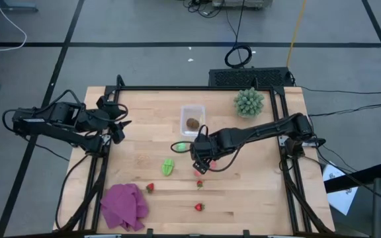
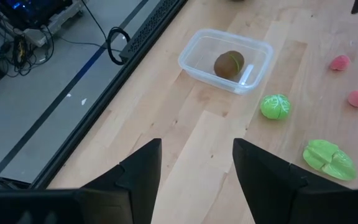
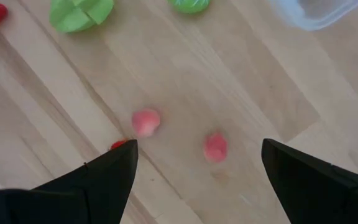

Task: Pick and placing Produce into tupperware
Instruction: Put the right peach into the transparent bin

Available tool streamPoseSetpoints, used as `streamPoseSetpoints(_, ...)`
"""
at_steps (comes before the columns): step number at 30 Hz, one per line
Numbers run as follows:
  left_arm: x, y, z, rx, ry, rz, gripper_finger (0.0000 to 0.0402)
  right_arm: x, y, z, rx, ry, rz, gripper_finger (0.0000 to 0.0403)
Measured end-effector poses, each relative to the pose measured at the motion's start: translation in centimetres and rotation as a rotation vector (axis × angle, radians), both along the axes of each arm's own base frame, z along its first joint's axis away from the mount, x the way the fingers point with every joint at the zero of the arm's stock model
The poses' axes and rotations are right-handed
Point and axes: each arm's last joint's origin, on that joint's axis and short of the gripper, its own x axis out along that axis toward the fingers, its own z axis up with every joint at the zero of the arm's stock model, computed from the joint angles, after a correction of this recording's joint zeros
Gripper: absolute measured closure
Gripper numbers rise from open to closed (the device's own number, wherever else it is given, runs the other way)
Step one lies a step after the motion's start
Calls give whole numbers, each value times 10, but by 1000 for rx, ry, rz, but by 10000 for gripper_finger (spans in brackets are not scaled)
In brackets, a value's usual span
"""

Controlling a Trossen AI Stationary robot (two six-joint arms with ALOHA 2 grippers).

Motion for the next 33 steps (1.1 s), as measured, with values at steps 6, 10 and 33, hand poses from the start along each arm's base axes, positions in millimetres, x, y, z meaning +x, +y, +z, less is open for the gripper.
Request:
streamPoseSetpoints(6, 0, 0, 0, 0, -4, 0, 197, -3, 4, -40, 12, 4, -6, 74)
streamPoseSetpoints(10, 0, 0, 0, 4, 0, -4, 197, -4, 8, -63, 102, -17, 15, 74)
streamPoseSetpoints(33, 0, 0, 0, -9, -13, 24, 197, -22, -3, -95, 106, 90, -58, 74)
